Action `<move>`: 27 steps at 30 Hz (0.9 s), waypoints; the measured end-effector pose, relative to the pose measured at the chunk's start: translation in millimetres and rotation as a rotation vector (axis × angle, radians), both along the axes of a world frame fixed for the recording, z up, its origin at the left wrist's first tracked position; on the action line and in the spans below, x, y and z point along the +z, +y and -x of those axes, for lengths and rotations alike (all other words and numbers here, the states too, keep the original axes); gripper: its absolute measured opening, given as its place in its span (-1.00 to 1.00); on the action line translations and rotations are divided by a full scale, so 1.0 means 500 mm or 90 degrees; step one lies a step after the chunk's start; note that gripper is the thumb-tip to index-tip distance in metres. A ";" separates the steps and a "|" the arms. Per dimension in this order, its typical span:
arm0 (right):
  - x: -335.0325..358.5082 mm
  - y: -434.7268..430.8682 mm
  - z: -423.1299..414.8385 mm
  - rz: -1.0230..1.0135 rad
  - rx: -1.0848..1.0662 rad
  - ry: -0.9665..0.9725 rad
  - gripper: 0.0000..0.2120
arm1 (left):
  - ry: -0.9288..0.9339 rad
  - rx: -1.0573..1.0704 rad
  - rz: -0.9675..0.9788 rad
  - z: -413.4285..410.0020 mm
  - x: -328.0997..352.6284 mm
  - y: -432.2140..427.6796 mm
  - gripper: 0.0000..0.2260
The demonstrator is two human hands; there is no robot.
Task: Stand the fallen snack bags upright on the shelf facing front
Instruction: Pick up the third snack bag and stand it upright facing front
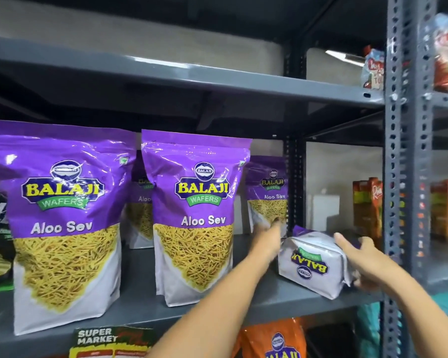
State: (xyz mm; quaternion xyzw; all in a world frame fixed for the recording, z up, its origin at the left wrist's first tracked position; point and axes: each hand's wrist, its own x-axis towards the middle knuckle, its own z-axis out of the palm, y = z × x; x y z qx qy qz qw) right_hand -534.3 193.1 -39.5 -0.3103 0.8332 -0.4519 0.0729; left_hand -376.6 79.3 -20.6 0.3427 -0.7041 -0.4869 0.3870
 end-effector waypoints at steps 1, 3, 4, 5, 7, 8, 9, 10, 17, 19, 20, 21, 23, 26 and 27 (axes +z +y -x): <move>-0.006 -0.002 0.001 0.031 0.004 -0.019 -0.09 | -0.009 -0.008 -0.054 0.010 -0.003 -0.007 -0.45; -0.020 -0.005 0.014 0.100 0.021 -0.065 -0.09 | -0.051 -0.022 -0.097 0.025 -0.016 -0.014 -0.36; -0.026 -0.008 0.020 0.136 0.035 -0.097 -0.10 | -0.055 -0.026 -0.103 0.029 -0.018 -0.015 -0.37; -0.031 -0.011 0.025 0.171 0.047 -0.125 -0.12 | -0.046 -0.042 -0.112 0.027 -0.016 -0.012 -0.40; -0.035 -0.017 0.034 0.242 0.069 -0.153 -0.15 | -0.032 -0.079 -0.118 0.014 -0.008 -0.006 -0.46; -0.033 -0.020 0.037 0.273 0.081 -0.159 -0.15 | -0.029 -0.086 -0.110 0.008 -0.005 -0.008 -0.46; -0.030 -0.024 0.039 0.298 0.099 -0.161 -0.17 | -0.018 -0.088 -0.101 0.006 -0.006 -0.014 -0.43; -0.026 -0.029 0.039 0.316 0.118 -0.164 -0.18 | -0.004 -0.082 -0.087 0.003 -0.007 -0.018 -0.42; 0.015 -0.072 0.014 0.385 0.232 -0.095 -0.15 | 0.061 0.001 0.032 0.002 -0.018 -0.043 0.05; 0.016 -0.088 0.011 0.385 0.267 -0.074 -0.11 | 0.037 0.059 0.088 -0.004 -0.019 -0.049 0.20; 0.015 -0.096 0.012 0.381 0.283 -0.061 -0.08 | 0.029 0.081 0.116 -0.008 -0.021 -0.051 0.25; 0.012 -0.104 0.013 0.380 0.298 -0.050 -0.06 | 0.020 0.098 0.142 -0.011 -0.023 -0.053 0.29; 0.005 -0.120 0.019 0.379 0.331 -0.039 -0.04 | -0.013 0.133 0.189 -0.017 -0.026 -0.055 0.34; -0.007 -0.130 0.034 0.392 0.380 -0.045 -0.02 | -0.105 0.202 0.286 -0.026 -0.032 -0.052 0.36; -0.012 -0.131 0.040 0.400 0.391 -0.050 0.00 | -0.131 0.212 0.318 -0.028 -0.034 -0.045 0.35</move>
